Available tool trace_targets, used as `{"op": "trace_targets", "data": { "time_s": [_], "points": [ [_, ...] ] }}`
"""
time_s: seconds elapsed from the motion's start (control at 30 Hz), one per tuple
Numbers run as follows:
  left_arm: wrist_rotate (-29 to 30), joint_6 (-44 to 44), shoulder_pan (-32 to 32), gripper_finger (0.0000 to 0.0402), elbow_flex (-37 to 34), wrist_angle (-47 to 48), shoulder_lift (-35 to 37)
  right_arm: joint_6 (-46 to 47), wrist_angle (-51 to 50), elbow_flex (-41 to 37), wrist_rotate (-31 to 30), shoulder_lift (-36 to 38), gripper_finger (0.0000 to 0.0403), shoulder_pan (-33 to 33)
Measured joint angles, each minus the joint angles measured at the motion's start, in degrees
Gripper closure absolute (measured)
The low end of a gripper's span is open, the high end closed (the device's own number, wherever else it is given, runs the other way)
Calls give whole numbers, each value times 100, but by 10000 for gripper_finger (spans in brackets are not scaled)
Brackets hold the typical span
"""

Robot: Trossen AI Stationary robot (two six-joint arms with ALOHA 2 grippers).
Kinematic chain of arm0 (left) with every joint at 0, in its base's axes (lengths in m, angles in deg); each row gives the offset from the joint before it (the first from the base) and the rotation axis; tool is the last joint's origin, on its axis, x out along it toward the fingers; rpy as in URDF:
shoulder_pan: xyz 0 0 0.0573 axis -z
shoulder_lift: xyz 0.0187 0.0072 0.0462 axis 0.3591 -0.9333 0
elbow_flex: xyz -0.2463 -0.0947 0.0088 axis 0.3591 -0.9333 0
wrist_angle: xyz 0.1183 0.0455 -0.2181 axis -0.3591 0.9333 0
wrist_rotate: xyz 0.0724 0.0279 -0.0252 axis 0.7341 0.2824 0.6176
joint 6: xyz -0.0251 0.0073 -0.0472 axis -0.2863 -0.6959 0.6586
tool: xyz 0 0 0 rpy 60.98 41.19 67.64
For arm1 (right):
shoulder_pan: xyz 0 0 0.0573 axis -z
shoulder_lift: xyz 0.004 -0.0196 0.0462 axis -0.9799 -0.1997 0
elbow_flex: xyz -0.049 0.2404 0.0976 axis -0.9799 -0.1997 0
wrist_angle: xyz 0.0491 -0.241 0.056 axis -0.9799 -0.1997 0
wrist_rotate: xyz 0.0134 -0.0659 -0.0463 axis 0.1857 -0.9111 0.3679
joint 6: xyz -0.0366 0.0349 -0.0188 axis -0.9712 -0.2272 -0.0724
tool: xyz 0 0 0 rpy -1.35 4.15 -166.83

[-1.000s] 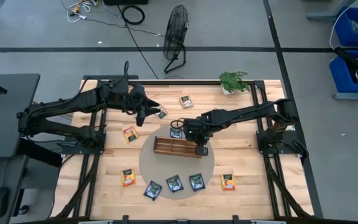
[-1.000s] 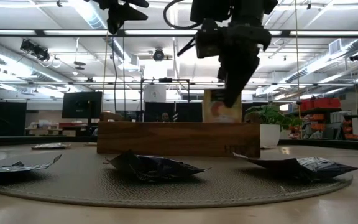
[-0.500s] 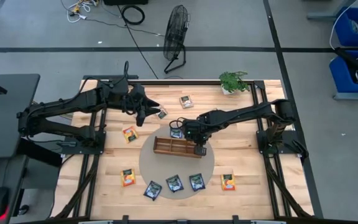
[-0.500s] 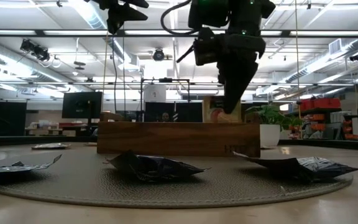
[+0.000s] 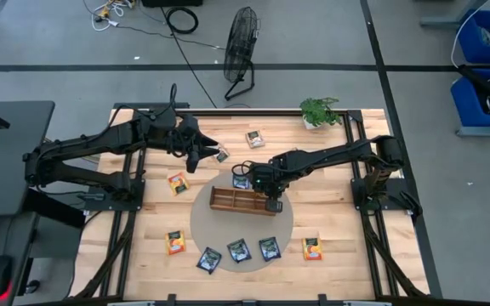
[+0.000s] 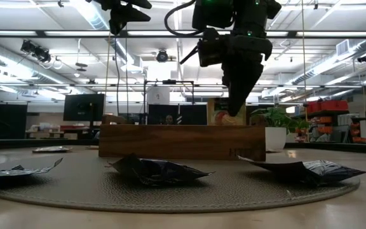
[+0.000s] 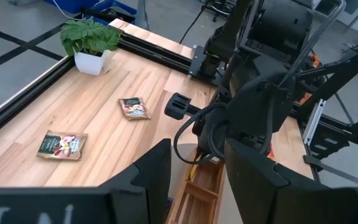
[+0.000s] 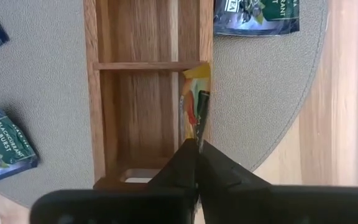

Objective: Pick & Place Tea
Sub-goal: Put the yellow tea bag into the right section of the wooden organizer

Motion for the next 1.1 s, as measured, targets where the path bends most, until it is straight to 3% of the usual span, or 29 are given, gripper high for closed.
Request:
{"op": "trace_targets", "data": {
  "time_s": [0.3,0.73,0.93,1.1],
  "points": [
    [0,2,0,248,0,-2,-2,-185,71,0,1,-22,331,0],
    [0,2,0,248,0,-3,0,-141,-280,0,-66,89,182,89],
    [0,3,0,248,0,-6,-1,-4,-686,2,99,509,174,-33],
    [0,4,2,248,0,-7,-2,56,-867,2,711,841,184,-383]
  ]
}}
